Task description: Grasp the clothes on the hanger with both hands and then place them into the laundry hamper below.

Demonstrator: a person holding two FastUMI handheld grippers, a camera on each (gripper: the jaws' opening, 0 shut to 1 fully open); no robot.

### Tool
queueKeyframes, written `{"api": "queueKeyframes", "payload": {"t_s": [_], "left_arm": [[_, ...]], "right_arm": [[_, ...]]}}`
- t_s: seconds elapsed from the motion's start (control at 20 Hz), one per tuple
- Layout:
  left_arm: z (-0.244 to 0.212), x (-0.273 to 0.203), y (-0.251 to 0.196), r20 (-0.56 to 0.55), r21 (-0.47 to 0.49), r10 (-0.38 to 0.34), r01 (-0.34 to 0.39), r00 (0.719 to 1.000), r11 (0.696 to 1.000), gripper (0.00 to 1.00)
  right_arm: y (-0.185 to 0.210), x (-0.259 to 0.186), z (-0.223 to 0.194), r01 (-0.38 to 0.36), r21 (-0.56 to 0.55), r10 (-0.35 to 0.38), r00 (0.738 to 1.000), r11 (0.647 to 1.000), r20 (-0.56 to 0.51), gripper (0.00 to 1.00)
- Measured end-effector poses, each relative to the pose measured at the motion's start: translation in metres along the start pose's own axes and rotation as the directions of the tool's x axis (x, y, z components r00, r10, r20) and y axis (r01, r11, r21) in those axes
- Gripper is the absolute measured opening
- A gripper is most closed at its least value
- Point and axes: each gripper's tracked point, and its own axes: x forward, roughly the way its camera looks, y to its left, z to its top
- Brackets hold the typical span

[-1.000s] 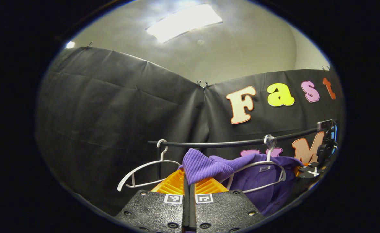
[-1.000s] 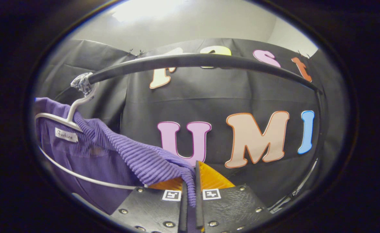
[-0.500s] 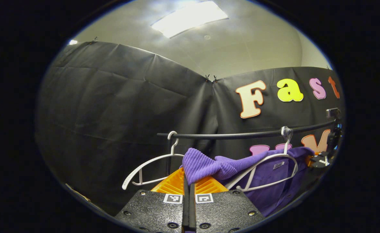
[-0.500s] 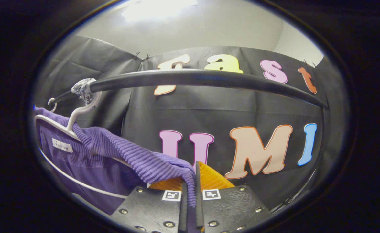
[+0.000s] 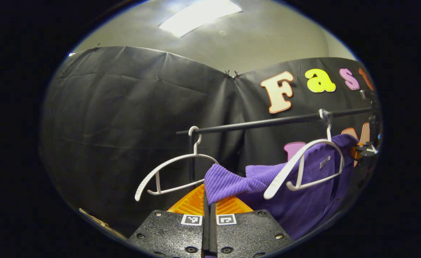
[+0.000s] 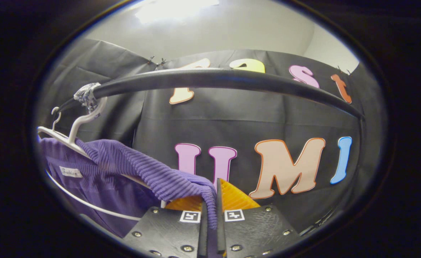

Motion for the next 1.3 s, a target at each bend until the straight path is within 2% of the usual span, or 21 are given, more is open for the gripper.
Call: {"api": "queueKeyframes", "payload": {"t_s": [0.65, 1.3], "left_arm": [[-0.04, -0.01, -0.037, -0.071, 0.017, -0.077, 0.078, 0.995, 0.997, 0.0], [-0.06, -0.019, -0.073, -0.121, 0.008, -0.167, 0.169, 0.979, 0.986, 0.0]], "right_arm": [[-0.025, 0.016, -0.024, 0.048, -0.032, -0.05, 0.998, 0.998, -0.048, 0.1], [-0.06, 0.007, -0.089, 0.103, -0.079, -0.116, 0.977, 0.992, -0.18, 0.1]]}}
